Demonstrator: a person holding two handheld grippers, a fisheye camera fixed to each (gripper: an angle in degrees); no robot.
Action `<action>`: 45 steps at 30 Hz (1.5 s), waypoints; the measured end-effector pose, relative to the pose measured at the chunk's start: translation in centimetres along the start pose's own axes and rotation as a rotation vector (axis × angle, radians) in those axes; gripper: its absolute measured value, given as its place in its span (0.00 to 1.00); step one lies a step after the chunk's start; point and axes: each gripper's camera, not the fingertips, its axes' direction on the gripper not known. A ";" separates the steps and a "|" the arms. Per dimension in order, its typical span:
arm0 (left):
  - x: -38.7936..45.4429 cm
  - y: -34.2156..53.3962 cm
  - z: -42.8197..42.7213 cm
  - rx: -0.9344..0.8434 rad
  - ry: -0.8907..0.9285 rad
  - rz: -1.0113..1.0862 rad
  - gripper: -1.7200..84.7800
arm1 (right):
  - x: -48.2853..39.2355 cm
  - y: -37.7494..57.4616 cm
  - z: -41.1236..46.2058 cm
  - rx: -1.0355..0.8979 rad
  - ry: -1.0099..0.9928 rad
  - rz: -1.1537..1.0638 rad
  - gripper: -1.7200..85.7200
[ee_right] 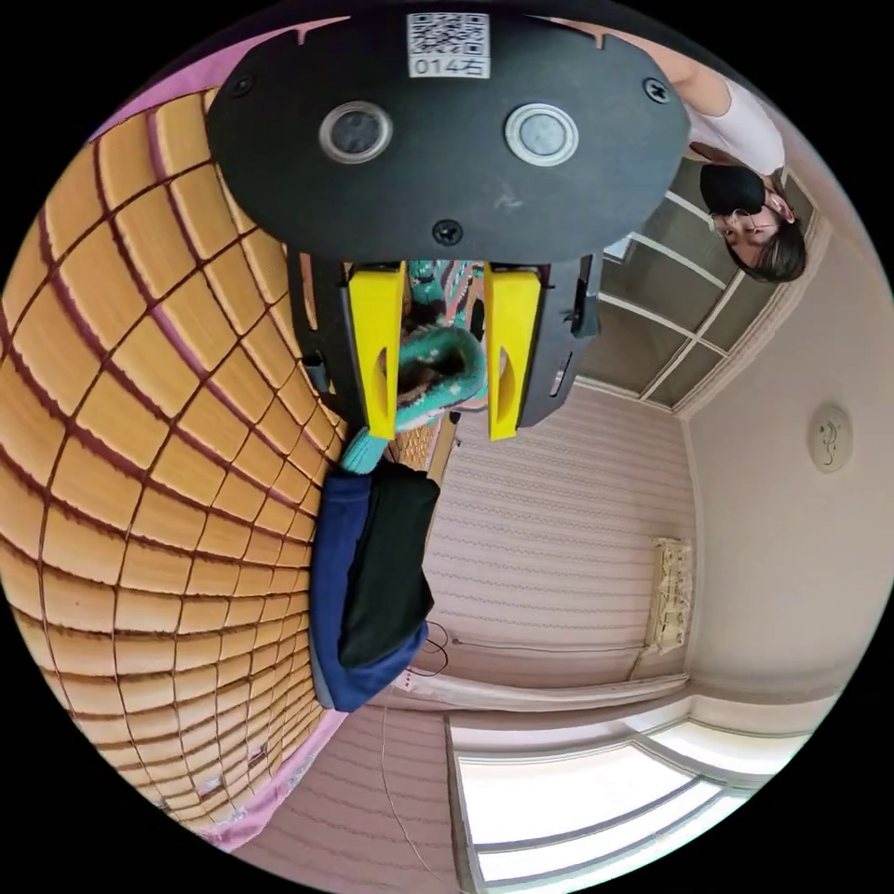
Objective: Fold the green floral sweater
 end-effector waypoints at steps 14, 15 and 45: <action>19.4 -29.0 20.9 -0.319 0.026 0.557 0.14 | -2.5 8.4 7.4 -0.194 0.067 -0.294 0.06; 19.8 -28.9 21.5 -0.340 0.000 0.569 0.12 | -2.2 9.0 7.5 -0.178 0.094 -0.288 0.05; -8.7 9.9 -7.1 0.052 -0.174 -0.417 0.17 | -10.0 25.8 19.3 -0.587 0.604 -0.422 0.08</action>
